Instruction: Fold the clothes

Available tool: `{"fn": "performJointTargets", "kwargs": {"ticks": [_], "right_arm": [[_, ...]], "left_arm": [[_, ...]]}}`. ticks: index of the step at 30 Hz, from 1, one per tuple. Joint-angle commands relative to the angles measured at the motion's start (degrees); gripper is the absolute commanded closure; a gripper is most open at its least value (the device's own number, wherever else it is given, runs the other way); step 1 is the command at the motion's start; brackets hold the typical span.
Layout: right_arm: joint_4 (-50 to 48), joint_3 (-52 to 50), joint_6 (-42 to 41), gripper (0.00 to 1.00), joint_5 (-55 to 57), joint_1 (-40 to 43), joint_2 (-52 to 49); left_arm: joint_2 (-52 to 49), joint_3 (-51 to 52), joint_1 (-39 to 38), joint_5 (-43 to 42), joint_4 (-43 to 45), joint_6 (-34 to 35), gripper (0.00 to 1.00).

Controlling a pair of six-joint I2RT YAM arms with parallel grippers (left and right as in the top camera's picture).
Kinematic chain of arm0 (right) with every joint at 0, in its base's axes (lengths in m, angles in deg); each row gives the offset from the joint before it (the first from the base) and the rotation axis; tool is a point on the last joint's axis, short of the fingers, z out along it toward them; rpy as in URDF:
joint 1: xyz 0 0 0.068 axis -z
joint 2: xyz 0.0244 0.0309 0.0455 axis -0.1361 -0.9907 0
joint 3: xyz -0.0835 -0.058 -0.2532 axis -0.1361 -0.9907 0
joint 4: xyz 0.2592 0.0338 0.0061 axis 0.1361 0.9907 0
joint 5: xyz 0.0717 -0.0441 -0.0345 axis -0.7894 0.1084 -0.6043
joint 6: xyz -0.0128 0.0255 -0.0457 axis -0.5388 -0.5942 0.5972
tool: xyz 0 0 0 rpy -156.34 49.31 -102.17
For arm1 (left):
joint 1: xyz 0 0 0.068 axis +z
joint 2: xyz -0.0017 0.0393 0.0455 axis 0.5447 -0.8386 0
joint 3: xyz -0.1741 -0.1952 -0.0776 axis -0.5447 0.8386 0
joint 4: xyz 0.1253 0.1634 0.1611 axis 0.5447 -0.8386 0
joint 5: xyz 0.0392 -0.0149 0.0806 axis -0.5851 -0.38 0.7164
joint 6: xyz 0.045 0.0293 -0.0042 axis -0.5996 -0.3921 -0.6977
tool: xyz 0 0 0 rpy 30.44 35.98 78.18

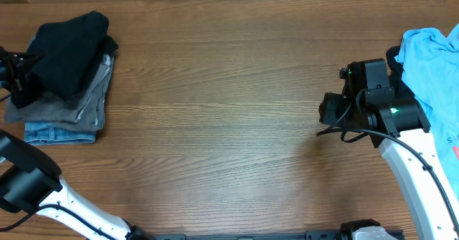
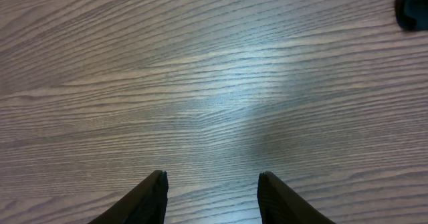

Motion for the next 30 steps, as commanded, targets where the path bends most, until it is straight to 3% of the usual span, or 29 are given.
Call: {"fn": "performJointTargets", "kwargs": {"ticks": [1,8,16,21,26,30], "right_arm": [[-0.3,0.8,0.3,0.53,-0.3,0.3,1.2],[-0.3,0.8,0.3,0.53,-1.2,0.3,1.2],[-0.3,0.8,0.3,0.43,-1.2,0.3,1.2],[-0.3,0.8,0.2,0.42,-1.0,0.3,1.2],[-0.3,0.8,-2.5,0.41,-1.2,2.6,1.2],[0.0,0.8,-2.5,0.41,-1.2,5.5,1.2]], "left_arm": [[0.8,-0.1,-0.4,-8.8,-0.4,2.0,0.96],[0.8,-0.1,-1.8,-9.7,-0.1,5.4,0.96],[1.2,-0.1,-4.0,-2.0,-1.4,-6.0,0.96],[4.7,-2.8,-7.7,-0.1,1.7,-6.5,0.96],[7.9,-9.4,-17.0,3.0,1.5,-5.8,0.96],[8.4,-17.0,-28.8,4.5,2.0,-2.7,0.96]]}}
